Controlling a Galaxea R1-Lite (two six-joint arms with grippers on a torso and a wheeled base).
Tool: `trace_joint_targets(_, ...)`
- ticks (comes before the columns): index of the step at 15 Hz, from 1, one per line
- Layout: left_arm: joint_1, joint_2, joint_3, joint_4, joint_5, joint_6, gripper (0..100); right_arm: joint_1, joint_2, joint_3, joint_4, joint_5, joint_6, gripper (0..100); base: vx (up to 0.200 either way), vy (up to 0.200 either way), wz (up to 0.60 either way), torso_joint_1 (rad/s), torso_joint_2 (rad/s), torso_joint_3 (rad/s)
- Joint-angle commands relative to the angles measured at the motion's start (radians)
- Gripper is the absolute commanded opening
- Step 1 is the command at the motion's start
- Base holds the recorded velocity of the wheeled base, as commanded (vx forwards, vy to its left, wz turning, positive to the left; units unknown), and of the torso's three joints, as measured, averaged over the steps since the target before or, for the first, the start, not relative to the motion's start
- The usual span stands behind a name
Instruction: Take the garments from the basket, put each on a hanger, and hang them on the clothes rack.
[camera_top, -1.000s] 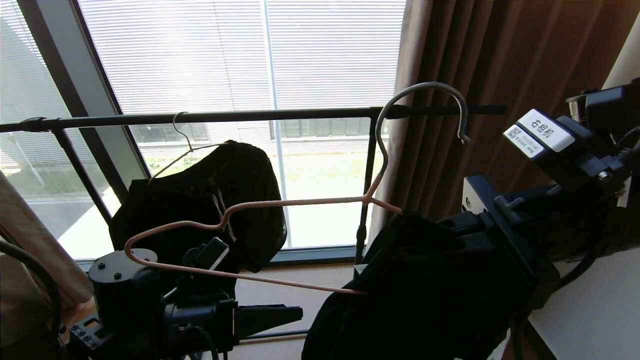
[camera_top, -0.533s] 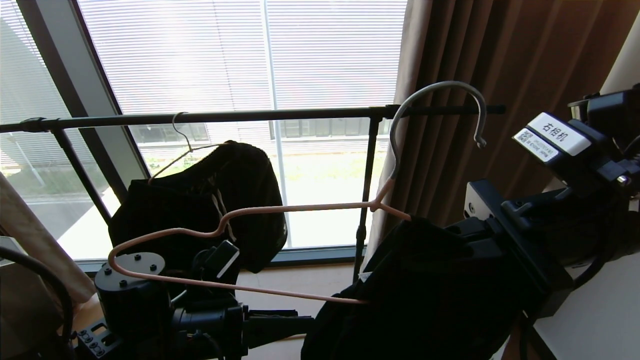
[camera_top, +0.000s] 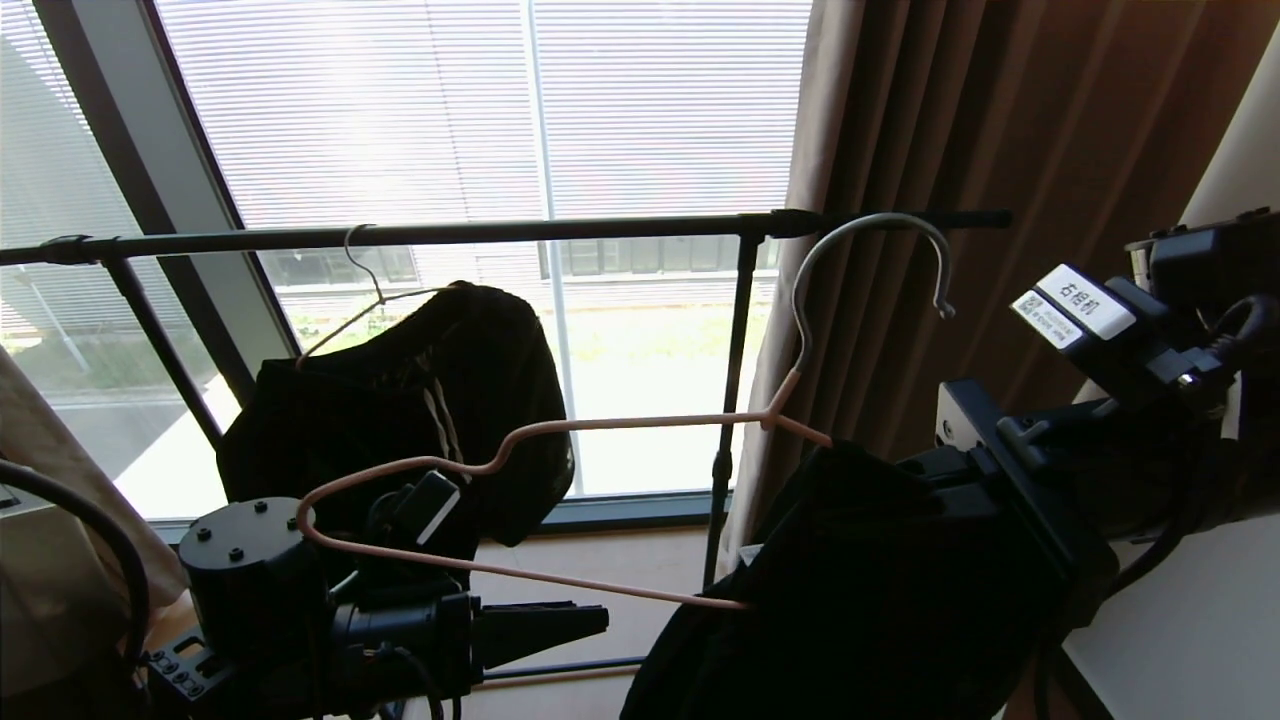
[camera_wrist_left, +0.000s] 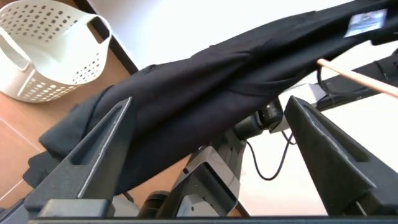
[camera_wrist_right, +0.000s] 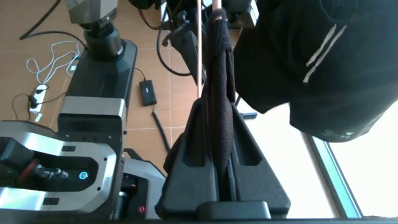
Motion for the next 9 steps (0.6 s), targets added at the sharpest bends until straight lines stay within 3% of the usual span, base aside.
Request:
trace_joint_targets(1,0.002,0.005,-0.003,-0.001,0.000,-0.001,100,-0.010,-0.008,0.025,-0.001,0.004,0.004,0,0.000,0.000,0.00,0.000,0.00,0.000)
trace_joint_targets(5,0.019,0.031,-0.063,0.001,-0.003,-0.005,100,-0.048,-0.038,0.039,-0.030,0.027,0.006,0,0.000,0.000,0.00,0.000,0.00,0.000)
trace_joint_targets(9,-0.006,0.087,-0.155,0.001,-0.012,-0.021,100,-0.091,-0.029,0.089,-0.168,0.073,0.103,0,0.000,0.000,0.00,0.000,0.00,0.000)
